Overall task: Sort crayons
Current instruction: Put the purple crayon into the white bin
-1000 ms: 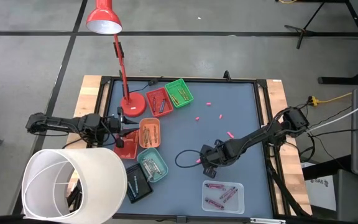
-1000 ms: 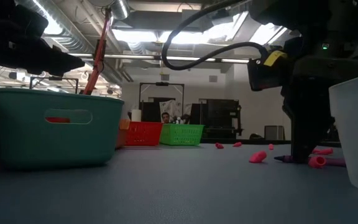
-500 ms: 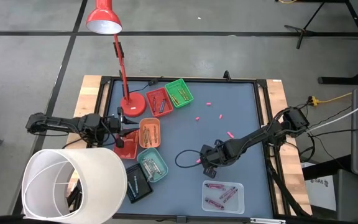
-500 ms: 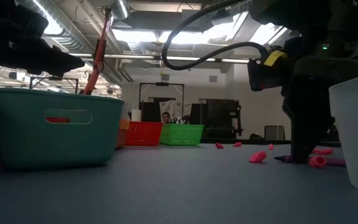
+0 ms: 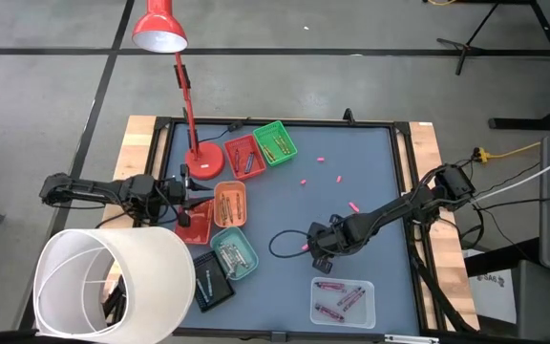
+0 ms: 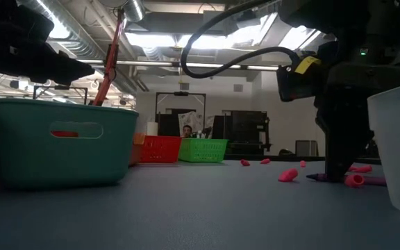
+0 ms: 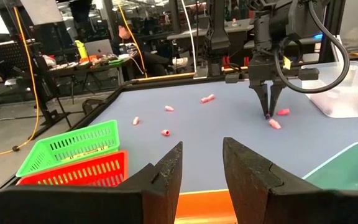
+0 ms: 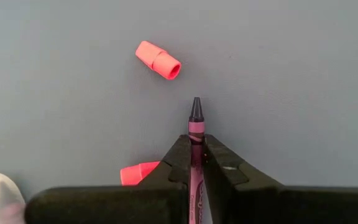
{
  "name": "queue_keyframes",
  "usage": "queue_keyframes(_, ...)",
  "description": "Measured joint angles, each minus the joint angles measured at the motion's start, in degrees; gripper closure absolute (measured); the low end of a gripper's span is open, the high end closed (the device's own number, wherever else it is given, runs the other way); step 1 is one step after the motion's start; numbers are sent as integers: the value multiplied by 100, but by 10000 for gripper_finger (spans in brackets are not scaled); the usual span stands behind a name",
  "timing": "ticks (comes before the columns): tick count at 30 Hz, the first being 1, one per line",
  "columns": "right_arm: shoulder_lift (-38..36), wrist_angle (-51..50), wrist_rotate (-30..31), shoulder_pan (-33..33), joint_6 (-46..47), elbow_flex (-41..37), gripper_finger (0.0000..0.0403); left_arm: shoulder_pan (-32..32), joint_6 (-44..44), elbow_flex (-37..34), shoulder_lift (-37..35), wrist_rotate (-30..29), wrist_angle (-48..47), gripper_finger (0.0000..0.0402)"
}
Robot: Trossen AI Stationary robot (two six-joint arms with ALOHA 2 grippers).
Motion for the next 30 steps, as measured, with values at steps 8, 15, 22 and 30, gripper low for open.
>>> queue_keyframes(8, 0, 2, 0, -2, -40, 0, 382, 0, 2, 0, -202, -2, 2, 302)
queue_keyframes(15, 0, 2, 0, -2, -53, 0, 382, -2, 0, 0, -647, -4, 68, 302)
queue_keyframes(22, 21, -71, -20, -2, -200, 112, 382, -2, 0, -2, -648, -4, 79, 302)
queue_keyframes(30, 31, -700, -80, -4, -848, 824, 382, -2, 2, -2, -648, -4, 69, 302)
